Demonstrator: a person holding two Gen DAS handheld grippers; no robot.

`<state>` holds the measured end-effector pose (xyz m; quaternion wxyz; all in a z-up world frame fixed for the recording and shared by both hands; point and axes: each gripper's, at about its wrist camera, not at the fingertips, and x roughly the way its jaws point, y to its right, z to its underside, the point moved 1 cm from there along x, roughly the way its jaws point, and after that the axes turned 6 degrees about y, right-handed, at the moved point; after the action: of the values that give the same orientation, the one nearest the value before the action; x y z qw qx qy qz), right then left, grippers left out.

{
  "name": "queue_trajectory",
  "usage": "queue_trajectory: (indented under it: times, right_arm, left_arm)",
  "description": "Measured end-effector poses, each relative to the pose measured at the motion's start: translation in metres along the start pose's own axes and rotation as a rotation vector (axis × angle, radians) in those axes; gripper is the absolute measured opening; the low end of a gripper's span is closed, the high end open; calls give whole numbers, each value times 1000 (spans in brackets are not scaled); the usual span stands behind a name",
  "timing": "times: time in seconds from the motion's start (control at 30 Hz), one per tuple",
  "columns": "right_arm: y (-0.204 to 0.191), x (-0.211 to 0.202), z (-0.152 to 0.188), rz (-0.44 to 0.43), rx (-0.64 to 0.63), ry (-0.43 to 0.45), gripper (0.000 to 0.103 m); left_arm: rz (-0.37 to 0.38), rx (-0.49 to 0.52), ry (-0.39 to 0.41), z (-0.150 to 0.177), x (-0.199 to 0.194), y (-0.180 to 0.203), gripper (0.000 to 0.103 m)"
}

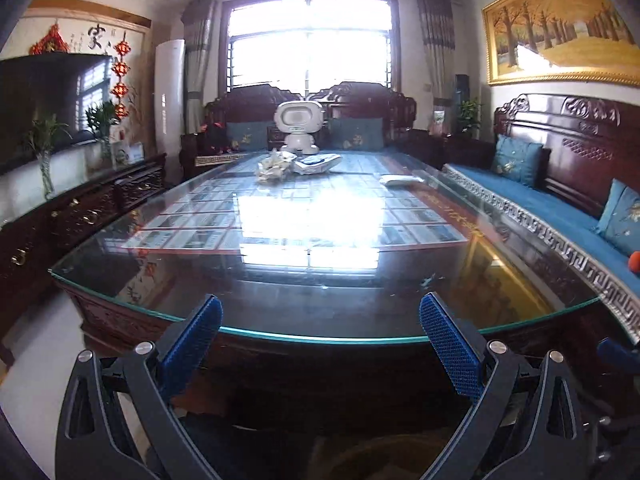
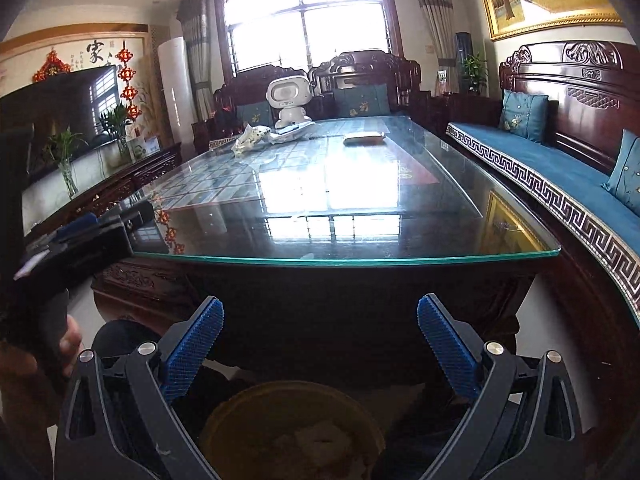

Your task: Collect trash

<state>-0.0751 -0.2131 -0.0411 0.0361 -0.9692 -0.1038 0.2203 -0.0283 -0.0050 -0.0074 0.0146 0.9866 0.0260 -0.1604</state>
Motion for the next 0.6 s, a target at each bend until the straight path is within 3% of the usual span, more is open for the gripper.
queue_trajectory:
  times: [0.1, 0.27, 0.6]
  right_arm:
    - [1, 6, 0, -7, 6, -10, 94]
    - [6, 13, 2, -5, 10, -27, 94]
    - [8, 30, 0, -16, 23, -48, 94]
  left_arm:
    - [35, -45, -39, 1, 9, 0, 99]
    - [-10, -5, -80, 6, 26, 5, 99]
    - [4, -18, -171, 4, 59, 2, 99]
